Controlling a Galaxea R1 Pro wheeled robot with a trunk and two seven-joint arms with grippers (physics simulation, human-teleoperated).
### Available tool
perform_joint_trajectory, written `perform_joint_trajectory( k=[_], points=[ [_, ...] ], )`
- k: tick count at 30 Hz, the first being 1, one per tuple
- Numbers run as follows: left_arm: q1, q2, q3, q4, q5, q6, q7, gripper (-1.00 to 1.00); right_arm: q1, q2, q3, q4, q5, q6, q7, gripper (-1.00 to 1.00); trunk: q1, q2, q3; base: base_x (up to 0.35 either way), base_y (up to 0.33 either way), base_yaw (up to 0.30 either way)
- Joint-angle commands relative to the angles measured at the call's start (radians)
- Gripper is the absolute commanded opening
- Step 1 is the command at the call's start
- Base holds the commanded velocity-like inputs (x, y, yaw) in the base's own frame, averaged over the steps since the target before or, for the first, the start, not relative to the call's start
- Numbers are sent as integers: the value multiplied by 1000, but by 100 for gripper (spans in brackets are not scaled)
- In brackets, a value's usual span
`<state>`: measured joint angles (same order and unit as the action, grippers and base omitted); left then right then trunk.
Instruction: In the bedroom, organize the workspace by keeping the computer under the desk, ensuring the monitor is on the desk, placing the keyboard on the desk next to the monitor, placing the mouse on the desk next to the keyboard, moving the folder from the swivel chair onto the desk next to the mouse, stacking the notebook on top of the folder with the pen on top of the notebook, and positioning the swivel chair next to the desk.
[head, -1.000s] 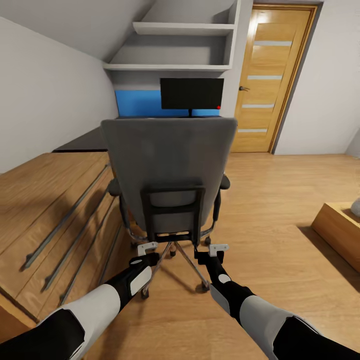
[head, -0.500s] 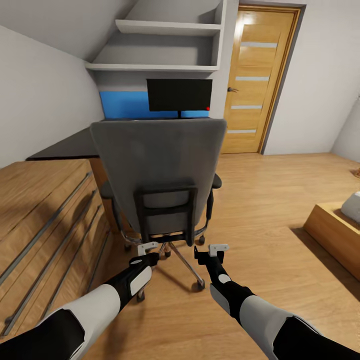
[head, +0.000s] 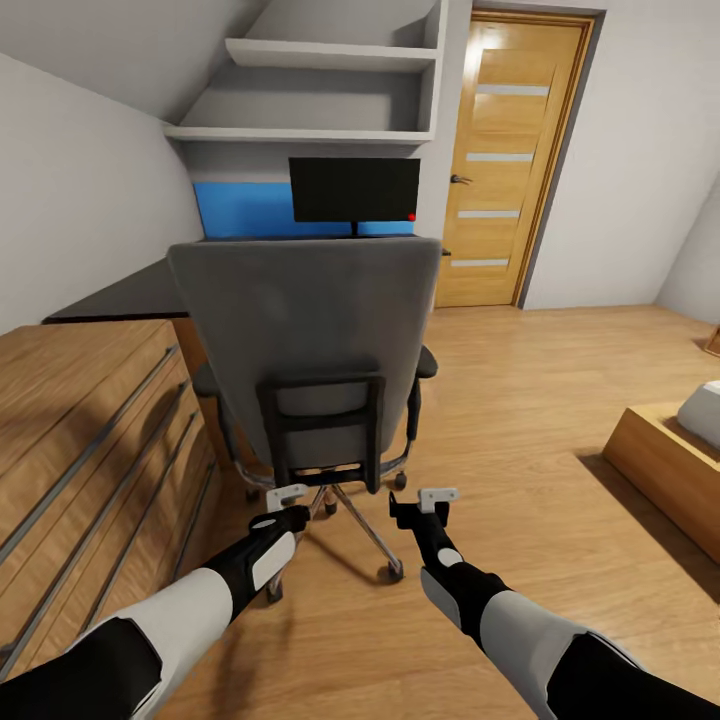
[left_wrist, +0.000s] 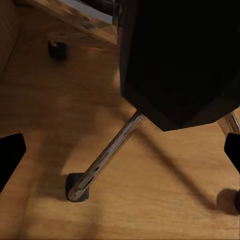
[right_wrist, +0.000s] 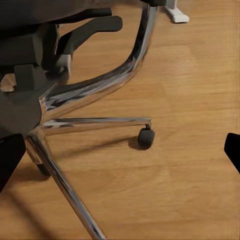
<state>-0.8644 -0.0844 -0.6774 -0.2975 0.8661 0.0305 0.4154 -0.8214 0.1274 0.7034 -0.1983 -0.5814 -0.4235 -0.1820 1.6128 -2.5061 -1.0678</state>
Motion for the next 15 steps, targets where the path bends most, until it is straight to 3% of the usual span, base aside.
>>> perform_joint_trajectory(
  k=[1,7,15],
  points=[
    [-1,2,-8,-2,5,3,8,100,-1,-1,9,0,-4,-7,-7,100,0,0,-1,0,0,0],
    [-1,4,-9,-2,5,3,5,100,-1,-4,8,0,-5,-21,-7,100,0,0,-1,-67,0,0],
    [-1,5,-10,-2,4,3,5,100,-1,-3,10,0,-5,-35,-7,100,0,0,-1,-279,0,0]
  ],
)
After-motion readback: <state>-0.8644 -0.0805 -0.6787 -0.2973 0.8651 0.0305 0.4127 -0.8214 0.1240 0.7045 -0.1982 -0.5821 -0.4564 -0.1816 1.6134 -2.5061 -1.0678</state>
